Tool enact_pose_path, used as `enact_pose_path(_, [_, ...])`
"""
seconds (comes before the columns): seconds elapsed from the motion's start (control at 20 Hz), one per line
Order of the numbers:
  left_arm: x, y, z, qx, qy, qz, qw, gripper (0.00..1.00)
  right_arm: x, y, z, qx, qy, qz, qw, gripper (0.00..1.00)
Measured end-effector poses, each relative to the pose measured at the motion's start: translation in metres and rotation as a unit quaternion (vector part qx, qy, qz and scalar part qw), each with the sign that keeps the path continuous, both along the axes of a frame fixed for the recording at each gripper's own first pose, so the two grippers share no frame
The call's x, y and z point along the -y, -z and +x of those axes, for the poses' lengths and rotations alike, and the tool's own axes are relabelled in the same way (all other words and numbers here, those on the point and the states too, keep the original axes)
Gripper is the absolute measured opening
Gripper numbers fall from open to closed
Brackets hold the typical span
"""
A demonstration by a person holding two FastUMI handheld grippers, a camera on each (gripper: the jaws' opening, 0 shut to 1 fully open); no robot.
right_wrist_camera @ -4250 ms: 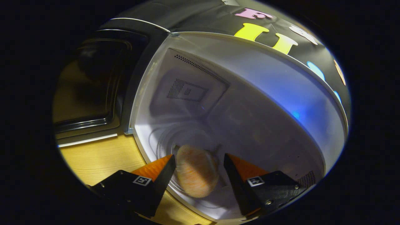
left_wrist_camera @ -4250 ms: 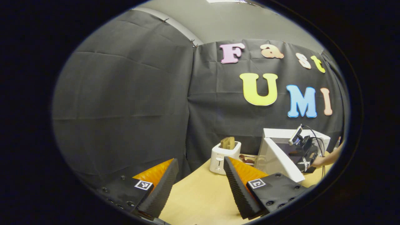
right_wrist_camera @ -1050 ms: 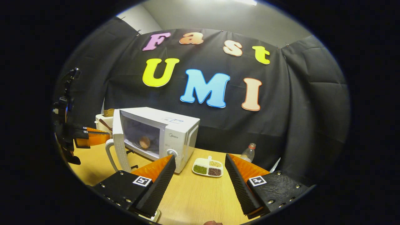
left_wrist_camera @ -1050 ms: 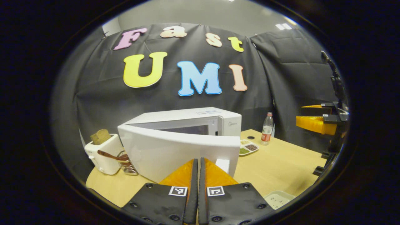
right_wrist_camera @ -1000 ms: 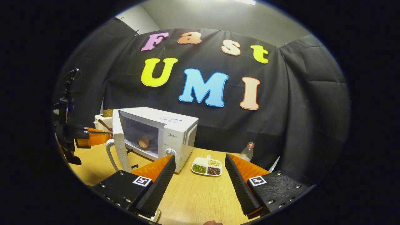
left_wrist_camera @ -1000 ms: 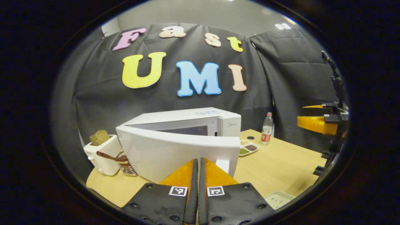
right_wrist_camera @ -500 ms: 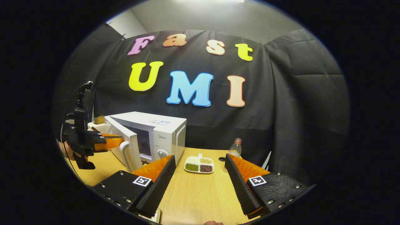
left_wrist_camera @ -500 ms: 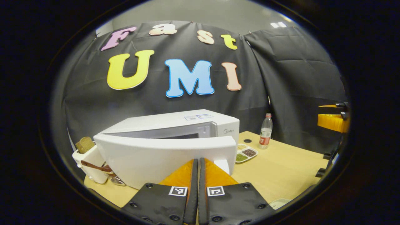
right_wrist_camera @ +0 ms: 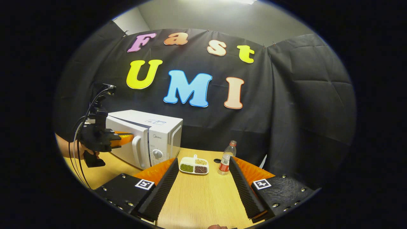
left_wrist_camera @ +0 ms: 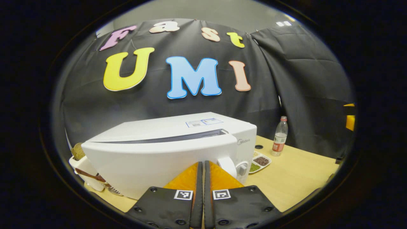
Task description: Open the microwave oven with the left hand, put the food in, and close the microwave oven.
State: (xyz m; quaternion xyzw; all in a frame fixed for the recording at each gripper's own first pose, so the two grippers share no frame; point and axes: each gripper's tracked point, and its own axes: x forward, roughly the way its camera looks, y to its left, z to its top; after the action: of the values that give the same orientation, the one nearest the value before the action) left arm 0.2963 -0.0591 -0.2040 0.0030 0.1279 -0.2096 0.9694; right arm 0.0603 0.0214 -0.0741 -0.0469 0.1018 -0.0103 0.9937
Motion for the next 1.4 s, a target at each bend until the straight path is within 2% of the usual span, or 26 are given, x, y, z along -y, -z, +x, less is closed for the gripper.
enact_pose_path(0.2, [0.009, 0.0, 0.01, -0.016, -0.016, -0.018, 1.0, 0.11, 0.0, -0.007, -0.001, 0.006, 0.0, 0.001, 1.0, 0.97])
enact_pose_path(0.25, [0.011, 0.004, 0.015, -0.013, -0.022, -0.005, 1.0, 0.07, 0.0, -0.01, -0.003, 0.009, -0.003, 0.003, 1.0, 0.97])
enact_pose_path(0.3, [0.009, 0.003, 0.023, -0.01, -0.033, 0.026, 0.999, 0.07, -0.003, -0.013, -0.005, 0.012, -0.008, 0.004, 1.0, 0.97])
enact_pose_path(0.35, [0.011, 0.01, 0.018, -0.03, -0.038, 0.035, 0.998, 0.1, -0.003, -0.013, -0.006, 0.014, -0.011, 0.004, 1.0, 0.97])
enact_pose_path(0.45, [0.012, 0.004, 0.021, -0.021, -0.05, 0.024, 0.998, 0.07, -0.004, -0.016, -0.008, 0.018, -0.018, 0.009, 1.0, 0.97])
enact_pose_path(0.5, [0.009, 0.0, 0.019, -0.027, -0.057, 0.02, 0.998, 0.12, -0.006, -0.017, -0.01, 0.019, -0.023, 0.015, 0.999, 0.97])
enact_pose_path(0.6, [0.002, -0.017, 0.012, -0.015, -0.07, 0.011, 0.997, 0.09, -0.006, -0.02, -0.013, 0.024, -0.028, 0.018, 0.999, 0.97])
enact_pose_path(0.85, [-0.013, -0.071, -0.03, 0.026, -0.084, 0.006, 0.996, 0.09, -0.001, -0.034, -0.023, 0.046, -0.039, 0.032, 0.998, 0.97])
enact_pose_path(1.15, [-0.022, -0.131, -0.101, 0.059, -0.107, 0.001, 0.992, 0.09, -0.01, -0.037, -0.041, 0.049, -0.077, 0.057, 0.994, 0.97])
enact_pose_path(1.2, [-0.024, -0.14, -0.113, 0.064, -0.111, 0.0, 0.992, 0.15, -0.014, -0.041, -0.044, 0.054, -0.085, 0.058, 0.993, 0.97])
enact_pose_path(1.4, [-0.04, -0.169, -0.159, 0.084, -0.12, -0.001, 0.989, 0.16, -0.028, -0.053, -0.054, 0.068, -0.093, 0.064, 0.991, 0.97])
